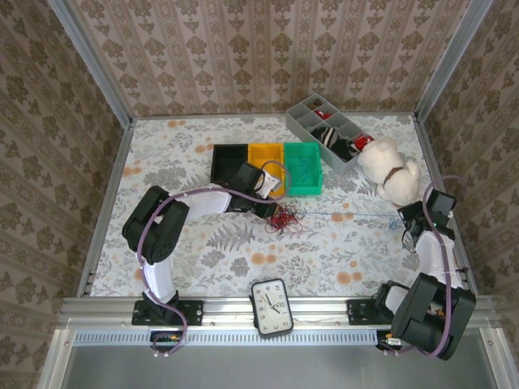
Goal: Untangle the cables
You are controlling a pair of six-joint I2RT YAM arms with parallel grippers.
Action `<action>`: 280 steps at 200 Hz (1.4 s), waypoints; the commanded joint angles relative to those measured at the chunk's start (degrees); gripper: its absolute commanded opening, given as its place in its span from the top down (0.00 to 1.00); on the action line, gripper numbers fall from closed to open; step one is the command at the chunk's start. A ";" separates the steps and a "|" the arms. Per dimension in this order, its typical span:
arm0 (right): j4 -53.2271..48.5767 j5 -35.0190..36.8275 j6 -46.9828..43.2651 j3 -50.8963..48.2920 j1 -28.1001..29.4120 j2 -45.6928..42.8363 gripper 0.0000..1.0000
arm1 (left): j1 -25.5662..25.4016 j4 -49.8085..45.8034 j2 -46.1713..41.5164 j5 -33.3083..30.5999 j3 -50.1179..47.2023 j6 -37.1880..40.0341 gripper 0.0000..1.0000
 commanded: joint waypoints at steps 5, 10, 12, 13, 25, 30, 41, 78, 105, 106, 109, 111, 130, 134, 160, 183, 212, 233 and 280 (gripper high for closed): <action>0.66 -0.71 3.51 0.30 -4.03 -0.54 1.00 | 1.54 -2.54 -0.63 -2.66 -1.35 -1.58 1.00; 0.70 -0.84 3.84 0.30 -4.71 -0.63 1.00 | 1.92 -2.66 -0.93 -2.75 -1.73 -1.83 1.00; 0.68 -0.92 4.02 0.30 -4.95 -0.63 1.00 | 2.14 -2.68 -1.10 -2.78 -1.92 -1.99 1.00; 0.71 -0.94 4.09 0.30 -5.08 -0.63 1.00 | 2.28 -2.68 -1.19 -2.83 -2.05 -2.08 1.00; 0.76 -1.23 4.58 0.18 -6.19 -0.72 1.00 | 3.79 -2.38 -2.23 -3.30 -3.77 -3.31 1.00; 0.80 -1.24 4.58 0.12 -6.32 -0.72 1.00 | 4.36 -2.33 -2.68 -3.32 -4.44 -3.69 1.00; 0.82 -1.02 4.58 -0.09 -6.35 -0.72 1.00 | 5.58 -2.46 -3.89 -3.64 -5.79 -4.32 1.00; 3.57 -3.54 2.52 -0.76 -3.61 -0.63 1.00 | 5.48 -3.90 -6.33 -3.46 -6.89 -3.39 1.00; 0.86 -1.09 -3.36 1.79 12.03 0.10 0.95 | 3.55 -4.22 -4.94 -2.98 -4.83 -3.30 1.00; 0.67 -0.99 -3.56 1.88 12.64 0.13 0.94 | 3.51 -4.24 -4.86 -2.97 -4.74 -3.30 1.00; 0.15 -0.63 -4.11 2.14 14.48 0.34 0.92 | 3.35 -4.26 -4.66 -2.91 -4.47 -3.28 1.00; -0.18 -0.40 -4.36 2.34 15.67 0.40 0.90 | 3.24 -4.26 -4.50 -2.82 -4.36 -3.23 1.00; -2.26 -0.23 -4.30 2.76 26.01 2.09 0.67 | 2.62 -4.74 -2.86 -2.53 -2.52 -3.00 1.00; -2.43 -0.15 -4.34 2.75 27.99 2.52 0.63 | 2.55 -4.94 -2.54 -2.66 -2.19 -2.88 1.00; -5.01 3.05 -7.56 4.58 39.43 6.14 0.48 | 2.41 -5.32 -1.46 -2.53 -0.63 -2.60 1.00; -7.24 5.61 -9.83 7.44 44.84 11.17 0.42 | 2.33 -5.53 -1.10 -2.27 -0.15 -2.42 1.00; -7.24 9.48 -11.74 10.50 48.19 16.25 0.44 | 2.34 -5.59 -0.83 -2.16 0.00 -2.34 1.00; -6.74 9.79 -12.29 12.34 49.33 20.69 0.46 | 2.33 -5.36 -0.92 -2.18 -0.18 -2.42 1.00; -11.15 16.28 -11.80 17.29 53.99 30.10 0.58 | 2.25 -4.90 -0.91 -2.35 -0.34 -2.42 1.00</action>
